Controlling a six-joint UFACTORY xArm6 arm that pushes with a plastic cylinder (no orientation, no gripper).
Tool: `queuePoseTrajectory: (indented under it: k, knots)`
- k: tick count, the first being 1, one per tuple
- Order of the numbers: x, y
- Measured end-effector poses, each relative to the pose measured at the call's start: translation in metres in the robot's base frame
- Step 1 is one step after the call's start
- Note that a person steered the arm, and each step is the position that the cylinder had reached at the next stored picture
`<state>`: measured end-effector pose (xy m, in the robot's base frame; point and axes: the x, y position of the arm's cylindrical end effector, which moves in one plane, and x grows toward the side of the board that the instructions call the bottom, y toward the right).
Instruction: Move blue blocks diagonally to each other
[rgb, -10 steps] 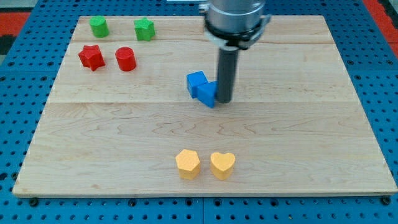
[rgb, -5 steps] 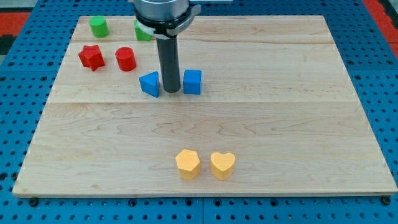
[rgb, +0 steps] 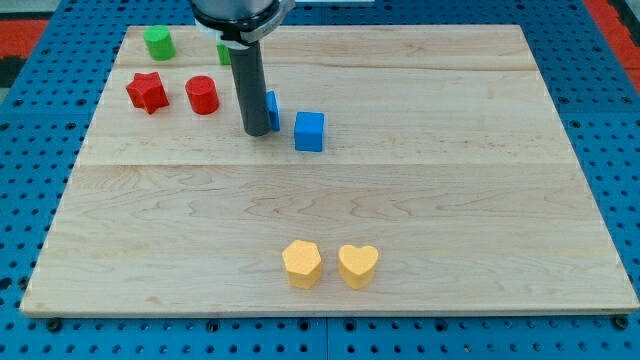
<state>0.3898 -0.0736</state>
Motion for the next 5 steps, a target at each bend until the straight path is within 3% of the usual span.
queuePoseTrajectory:
  k: [3, 4, 5]
  knots:
    - [-0.02, 0.004]
    - [0.027, 0.007]
    - [0.025, 0.072]
